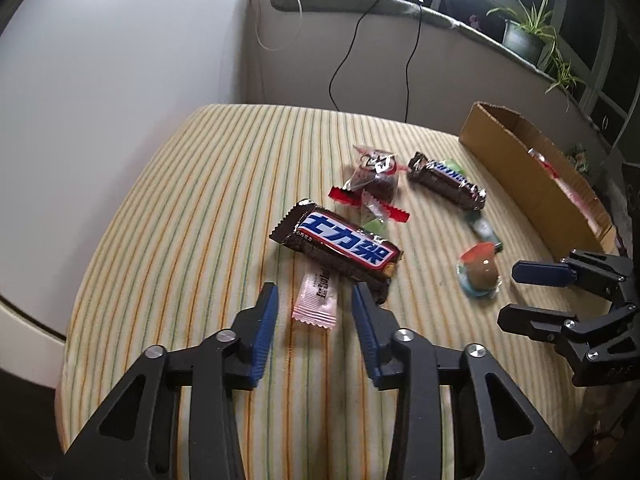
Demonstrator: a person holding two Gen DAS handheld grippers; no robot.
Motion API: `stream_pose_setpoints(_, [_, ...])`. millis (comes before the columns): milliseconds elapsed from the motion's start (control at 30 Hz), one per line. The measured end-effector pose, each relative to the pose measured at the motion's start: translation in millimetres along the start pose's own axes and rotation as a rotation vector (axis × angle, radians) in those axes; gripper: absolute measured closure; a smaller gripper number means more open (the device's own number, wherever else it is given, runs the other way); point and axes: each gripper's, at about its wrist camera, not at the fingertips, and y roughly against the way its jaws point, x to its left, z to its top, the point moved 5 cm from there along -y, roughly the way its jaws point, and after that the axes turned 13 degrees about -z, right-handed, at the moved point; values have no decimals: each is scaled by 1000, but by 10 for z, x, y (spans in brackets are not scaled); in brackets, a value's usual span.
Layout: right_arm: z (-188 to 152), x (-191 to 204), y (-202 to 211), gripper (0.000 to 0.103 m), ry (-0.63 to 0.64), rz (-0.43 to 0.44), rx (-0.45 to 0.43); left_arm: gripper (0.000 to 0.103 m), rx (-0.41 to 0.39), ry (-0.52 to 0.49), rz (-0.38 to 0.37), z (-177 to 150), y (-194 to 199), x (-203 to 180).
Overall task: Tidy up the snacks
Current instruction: 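Grasp the small pink wrapper with the left tool while the right tool grasps the chocolate egg, then carry both candies over the box and open both tools to drop them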
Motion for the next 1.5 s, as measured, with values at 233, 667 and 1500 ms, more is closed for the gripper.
stream_pose_setpoints(233, [78,54,-135,41,5,-15,3,75,19,-44,21,51,-103,-4])
stream_pose_setpoints(667, [179,196,-237,63,94,-87,-18,85,19,-79,38,29,-107,-72])
stream_pose_setpoints(1500, [138,6,401,63,46,-73,-126,85,-112,-46,-67,78,367,-436])
